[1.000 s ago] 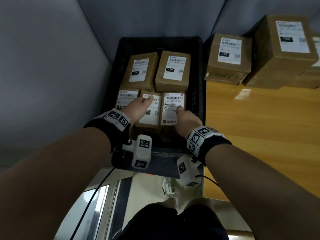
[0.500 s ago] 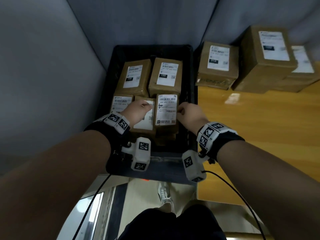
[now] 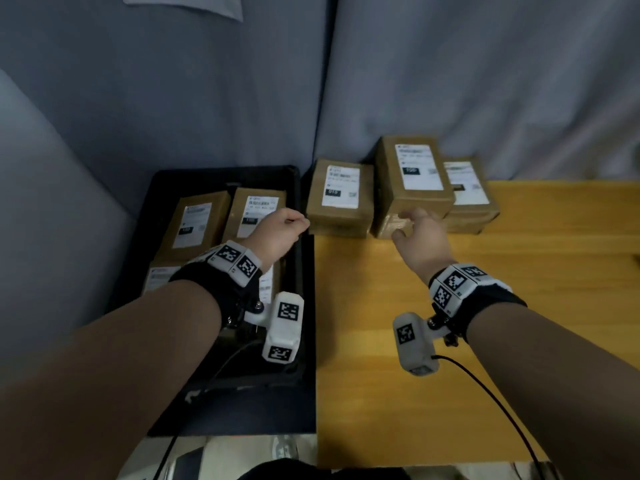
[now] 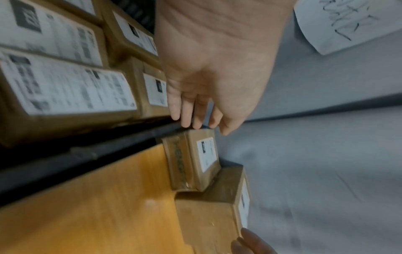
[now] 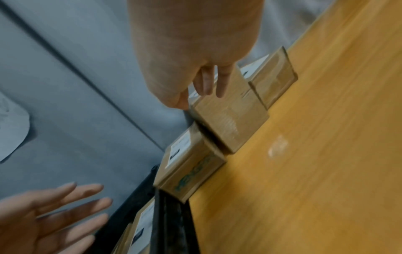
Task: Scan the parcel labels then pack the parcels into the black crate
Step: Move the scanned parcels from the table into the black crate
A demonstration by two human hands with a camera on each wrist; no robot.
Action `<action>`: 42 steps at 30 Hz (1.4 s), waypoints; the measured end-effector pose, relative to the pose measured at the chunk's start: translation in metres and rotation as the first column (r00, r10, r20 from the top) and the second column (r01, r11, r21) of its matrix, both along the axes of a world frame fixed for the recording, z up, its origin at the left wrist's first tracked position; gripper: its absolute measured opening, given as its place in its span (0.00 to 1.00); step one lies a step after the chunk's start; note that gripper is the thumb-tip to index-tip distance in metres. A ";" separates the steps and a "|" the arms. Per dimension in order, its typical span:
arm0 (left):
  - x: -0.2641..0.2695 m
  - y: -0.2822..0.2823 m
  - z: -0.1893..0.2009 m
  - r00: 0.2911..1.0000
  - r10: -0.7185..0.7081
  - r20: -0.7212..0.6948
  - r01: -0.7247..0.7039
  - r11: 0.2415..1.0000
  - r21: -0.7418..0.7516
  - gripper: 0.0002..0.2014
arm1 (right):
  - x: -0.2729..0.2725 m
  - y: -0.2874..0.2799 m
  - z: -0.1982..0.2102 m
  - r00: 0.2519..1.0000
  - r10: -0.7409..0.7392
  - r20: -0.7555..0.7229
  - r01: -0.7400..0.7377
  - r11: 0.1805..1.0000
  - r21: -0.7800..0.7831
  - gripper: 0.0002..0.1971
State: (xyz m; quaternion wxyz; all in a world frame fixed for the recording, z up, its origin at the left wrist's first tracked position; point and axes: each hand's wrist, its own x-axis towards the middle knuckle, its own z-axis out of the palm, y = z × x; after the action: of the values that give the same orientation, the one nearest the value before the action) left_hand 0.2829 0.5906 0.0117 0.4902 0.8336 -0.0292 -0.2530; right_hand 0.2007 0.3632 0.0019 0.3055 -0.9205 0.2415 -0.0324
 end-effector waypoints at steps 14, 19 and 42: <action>0.026 -0.184 -0.003 0.974 -0.079 -0.211 0.103 0.989 0.109 0.39 | 0.034 -0.139 0.008 0.973 -0.027 -0.229 0.073 0.978 0.194 0.32; 0.031 -0.204 -0.011 0.971 0.028 -0.236 -0.020 0.999 0.036 0.32 | 0.037 -0.142 -0.005 0.992 -0.066 -0.108 0.115 0.830 0.546 0.29; -0.017 -0.061 0.069 0.963 0.006 -0.270 -0.141 0.864 -0.483 0.32 | 0.018 -0.021 0.064 0.908 -0.054 0.415 -0.308 0.587 0.749 0.28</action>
State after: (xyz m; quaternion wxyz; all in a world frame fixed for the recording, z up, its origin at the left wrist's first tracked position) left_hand 0.2663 0.5298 0.0808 0.6974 0.6390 0.0030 -0.3245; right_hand 0.2187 0.3423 0.0657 0.7290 -0.6727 0.0953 -0.0831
